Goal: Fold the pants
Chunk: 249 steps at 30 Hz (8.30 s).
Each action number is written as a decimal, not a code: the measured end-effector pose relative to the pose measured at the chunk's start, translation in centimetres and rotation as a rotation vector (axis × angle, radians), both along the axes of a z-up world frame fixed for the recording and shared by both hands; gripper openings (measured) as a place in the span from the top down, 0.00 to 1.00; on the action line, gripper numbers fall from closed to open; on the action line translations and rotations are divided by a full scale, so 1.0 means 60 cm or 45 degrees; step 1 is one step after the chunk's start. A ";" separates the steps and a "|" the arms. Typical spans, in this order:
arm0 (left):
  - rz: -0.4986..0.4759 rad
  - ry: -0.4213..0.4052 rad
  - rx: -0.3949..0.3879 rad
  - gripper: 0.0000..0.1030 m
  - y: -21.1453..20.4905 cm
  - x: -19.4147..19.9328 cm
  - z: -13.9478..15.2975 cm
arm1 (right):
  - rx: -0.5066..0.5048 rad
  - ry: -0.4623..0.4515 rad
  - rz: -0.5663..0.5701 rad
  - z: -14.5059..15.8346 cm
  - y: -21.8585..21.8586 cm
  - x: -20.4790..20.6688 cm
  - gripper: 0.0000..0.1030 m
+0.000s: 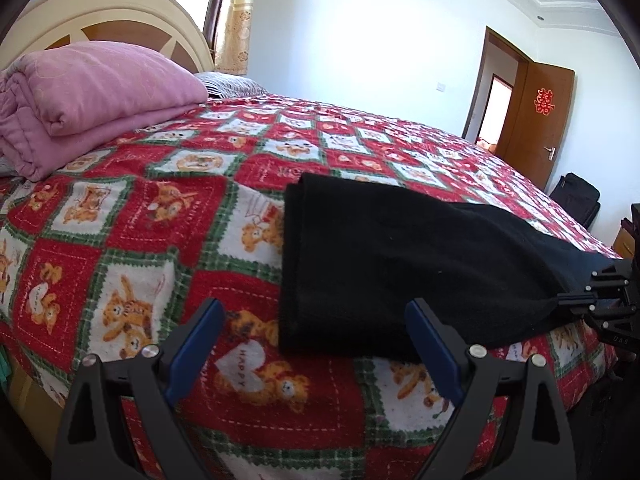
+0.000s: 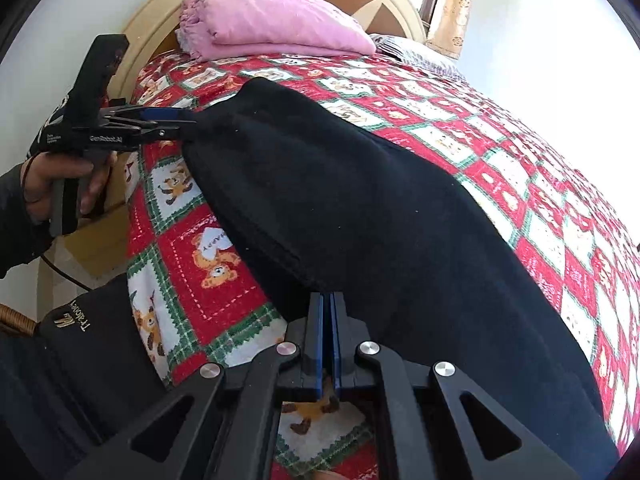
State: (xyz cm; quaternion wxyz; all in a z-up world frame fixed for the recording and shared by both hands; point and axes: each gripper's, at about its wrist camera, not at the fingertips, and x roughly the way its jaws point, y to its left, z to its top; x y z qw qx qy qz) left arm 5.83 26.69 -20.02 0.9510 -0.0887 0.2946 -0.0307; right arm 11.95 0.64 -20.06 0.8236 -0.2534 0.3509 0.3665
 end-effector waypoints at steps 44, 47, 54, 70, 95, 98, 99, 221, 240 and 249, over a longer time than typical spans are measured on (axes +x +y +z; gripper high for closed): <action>-0.303 0.002 0.258 0.00 -0.227 0.050 0.002 | 0.175 0.216 -0.475 0.039 -0.366 0.188 0.68; -0.326 -0.042 0.240 0.00 -0.220 0.043 -0.003 | 0.176 0.221 -0.477 0.034 -0.366 0.188 0.97; -0.360 -0.099 0.257 0.00 -0.218 0.036 -0.009 | 0.150 0.110 -0.575 0.040 -0.378 0.198 0.99; -0.353 -0.137 0.241 0.00 -0.215 0.033 -0.013 | 0.284 0.098 -0.418 0.127 -0.377 0.105 0.83; -0.352 -0.136 0.243 0.00 -0.215 0.034 -0.012 | -0.191 -0.111 -0.113 -0.005 -0.312 -0.068 0.97; -0.351 -0.134 0.243 0.00 -0.216 0.033 -0.012 | -0.195 -0.108 -0.109 -0.007 -0.313 -0.073 0.97; -0.348 -0.130 0.244 0.00 -0.216 0.033 -0.012 | -0.197 -0.105 -0.103 -0.008 -0.313 -0.073 0.97; -0.441 -0.018 0.134 0.00 -0.321 0.082 0.014 | 0.126 -0.040 -1.205 0.146 -0.883 -0.146 0.97; -0.447 -0.041 0.175 0.00 -0.316 0.075 0.008 | 0.463 0.310 -1.342 0.165 -0.929 0.009 0.50; -0.443 -0.048 0.191 0.00 -0.317 0.074 0.005 | 0.489 0.096 -1.276 0.187 -0.891 0.009 0.95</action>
